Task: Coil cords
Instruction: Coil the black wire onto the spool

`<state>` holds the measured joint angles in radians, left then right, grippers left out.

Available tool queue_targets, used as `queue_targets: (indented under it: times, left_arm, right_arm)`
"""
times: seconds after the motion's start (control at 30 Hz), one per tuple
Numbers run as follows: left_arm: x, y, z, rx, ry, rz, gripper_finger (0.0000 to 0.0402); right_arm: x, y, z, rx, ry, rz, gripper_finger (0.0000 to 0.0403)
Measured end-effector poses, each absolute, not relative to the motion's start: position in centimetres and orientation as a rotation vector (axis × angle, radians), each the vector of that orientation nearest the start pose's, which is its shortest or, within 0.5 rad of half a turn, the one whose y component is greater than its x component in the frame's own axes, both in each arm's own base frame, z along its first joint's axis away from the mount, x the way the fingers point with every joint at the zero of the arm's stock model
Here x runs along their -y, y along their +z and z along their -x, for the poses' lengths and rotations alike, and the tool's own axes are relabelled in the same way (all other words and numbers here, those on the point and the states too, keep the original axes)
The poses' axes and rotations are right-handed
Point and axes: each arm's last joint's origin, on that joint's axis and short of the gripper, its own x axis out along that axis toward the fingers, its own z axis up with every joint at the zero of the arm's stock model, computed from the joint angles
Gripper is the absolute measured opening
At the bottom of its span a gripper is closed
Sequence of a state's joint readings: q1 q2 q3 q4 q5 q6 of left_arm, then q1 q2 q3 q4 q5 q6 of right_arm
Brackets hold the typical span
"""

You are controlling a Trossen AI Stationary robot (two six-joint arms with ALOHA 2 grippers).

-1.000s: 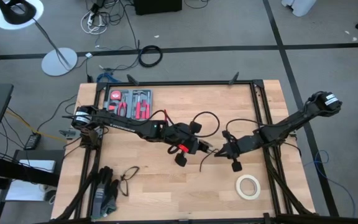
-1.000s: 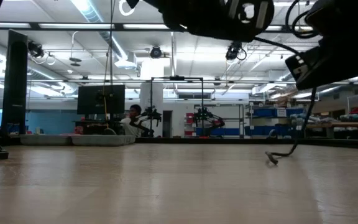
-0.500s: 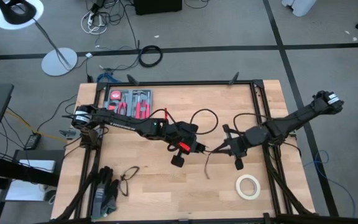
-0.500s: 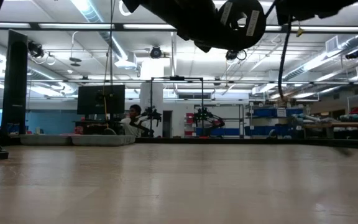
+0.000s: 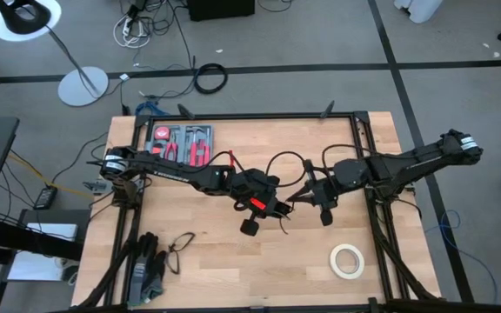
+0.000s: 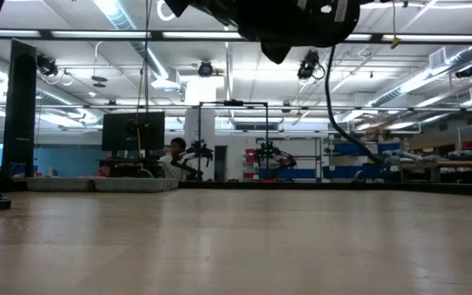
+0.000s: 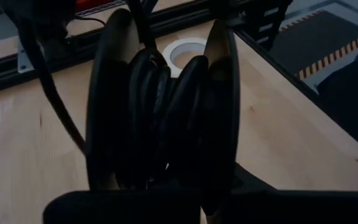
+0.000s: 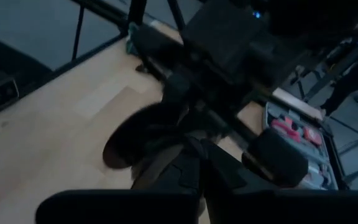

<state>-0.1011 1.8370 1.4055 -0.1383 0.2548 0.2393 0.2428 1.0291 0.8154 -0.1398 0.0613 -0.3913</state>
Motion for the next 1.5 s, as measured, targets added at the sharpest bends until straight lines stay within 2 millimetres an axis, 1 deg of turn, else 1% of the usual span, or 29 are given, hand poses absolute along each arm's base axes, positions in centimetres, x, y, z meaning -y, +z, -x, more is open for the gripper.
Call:
queue_targets:
  times: [0.27, 0.47, 0.53, 0.73, 0.83, 1.03, 1.13, 1.2, 1.3, 1.5]
  left_arm:
    - [5.2, 26.3, -41.7, -0.477, -0.407, -0.174, 0.0]
    - [5.2, 26.3, -41.8, -0.468, -0.399, -0.174, 0.0]
    - [5.2, 26.2, -41.8, -0.473, -0.392, -0.168, 0.0]
    - [5.2, 26.1, -41.8, -0.482, -0.39, -0.169, 0.0]
    - [5.2, 26.2, -41.8, -0.473, -0.388, -0.17, 0.0]
    - [5.2, 25.6, -42.0, -0.491, -0.387, -0.188, 0.0]
    - [5.3, 25.4, -42.2, -0.476, -0.395, -0.208, 0.0]
    - [5.3, 25.3, -42.3, -0.483, -0.398, -0.214, 0.0]
    - [5.4, 24.8, -42.5, -0.489, -0.405, -0.214, 0.0]
    - [5.7, 24.7, -42.4, -0.485, -0.436, -0.217, 0.0]
  right_arm:
    - [-5.0, 31.1, -22.5, -0.224, 0.225, 0.408, 0.0006]
    - [-5.2, 30.4, -23.5, -0.244, 0.189, 0.381, 0.0011]
    - [-5.1, 30.2, -23.6, -0.266, 0.163, 0.38, 0.0023]
    - [-5.1, 30.4, -23.7, -0.244, 0.149, 0.342, 0.0073]
    - [-5.0, 30.5, -23.8, -0.243, 0.139, 0.306, 0.0084]
    - [-4.9, 30.4, -23.6, -0.339, 0.128, 0.21, 0.0084]
    - [-4.4, 30.9, -23.5, -0.374, 0.113, 0.127, 0.0083]
    - [-4.3, 31.2, -23.5, -0.392, 0.136, 0.095, 0.0084]
    - [-4.3, 31.4, -23.4, -0.394, 0.154, 0.091, 0.0083]
    - [-3.7, 31.1, -23.4, -0.422, 0.116, 0.094, 0.008]
